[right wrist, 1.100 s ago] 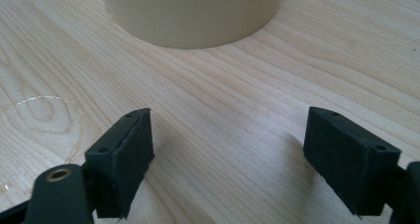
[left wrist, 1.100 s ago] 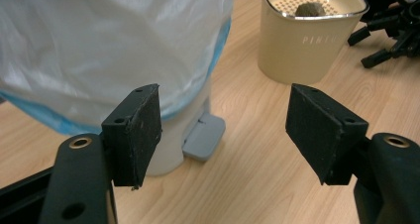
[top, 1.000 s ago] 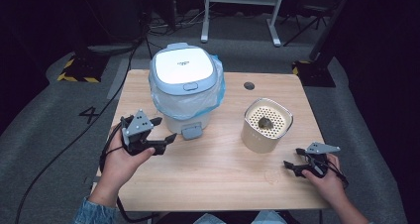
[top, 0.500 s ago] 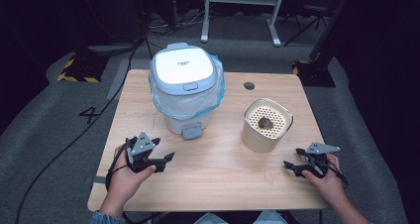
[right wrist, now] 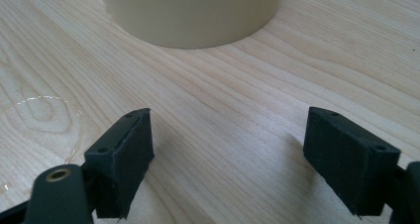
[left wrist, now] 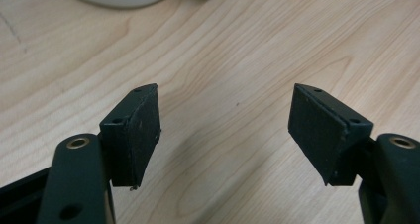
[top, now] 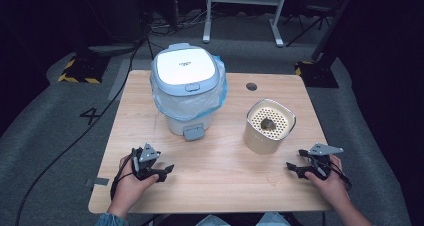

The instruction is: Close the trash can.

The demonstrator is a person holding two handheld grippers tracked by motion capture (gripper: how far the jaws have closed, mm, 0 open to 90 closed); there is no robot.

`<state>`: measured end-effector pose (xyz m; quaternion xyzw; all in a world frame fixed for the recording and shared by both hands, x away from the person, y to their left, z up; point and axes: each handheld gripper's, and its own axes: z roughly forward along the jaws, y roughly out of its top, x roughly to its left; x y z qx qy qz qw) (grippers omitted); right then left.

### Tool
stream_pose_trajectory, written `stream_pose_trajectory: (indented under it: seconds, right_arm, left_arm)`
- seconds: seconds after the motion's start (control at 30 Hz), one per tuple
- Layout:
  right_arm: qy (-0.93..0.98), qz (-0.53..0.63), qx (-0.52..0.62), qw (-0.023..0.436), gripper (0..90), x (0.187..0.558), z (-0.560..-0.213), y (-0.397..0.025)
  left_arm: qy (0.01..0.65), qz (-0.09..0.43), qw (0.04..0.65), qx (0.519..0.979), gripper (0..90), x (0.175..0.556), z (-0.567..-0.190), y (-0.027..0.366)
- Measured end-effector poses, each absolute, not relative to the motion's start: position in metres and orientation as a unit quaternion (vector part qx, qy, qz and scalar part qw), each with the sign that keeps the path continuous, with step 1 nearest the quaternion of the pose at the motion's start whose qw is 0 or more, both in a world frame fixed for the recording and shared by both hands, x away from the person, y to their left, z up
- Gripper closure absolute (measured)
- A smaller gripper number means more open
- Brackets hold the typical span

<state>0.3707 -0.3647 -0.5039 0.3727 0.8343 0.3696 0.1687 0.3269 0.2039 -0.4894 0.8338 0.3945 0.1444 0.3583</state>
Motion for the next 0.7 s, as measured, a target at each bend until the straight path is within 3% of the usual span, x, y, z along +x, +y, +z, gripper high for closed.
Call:
stream_pose_trajectory:
  seconds: [0.27, 0.33, 0.5, 0.7]
  right_arm:
    - [0.834, 0.369, 0.373, 0.169, 19.9, 0.371, -0.504, -0.365]
    - [0.834, 0.369, 0.373, 0.169, 19.9, 0.371, -0.504, -0.365]
    - [0.834, 0.369, 0.373, 0.169, 19.9, 0.371, -0.504, -0.365]
    - [0.834, 0.369, 0.373, 0.169, 19.9, 0.371, -0.504, -0.365]
  left_arm:
    - [0.403, 0.148, 0.334, 0.839, 27.0, 0.328, -0.501, 0.204]
    - [0.402, 0.154, 0.342, 0.835, 20.3, 0.331, -0.504, 0.205]
    - [0.43, 0.165, 0.33, 0.824, 12.8, 0.335, -0.505, 0.202]
    - [0.435, 0.166, 0.33, 0.821, 12.3, 0.334, -0.505, 0.202]
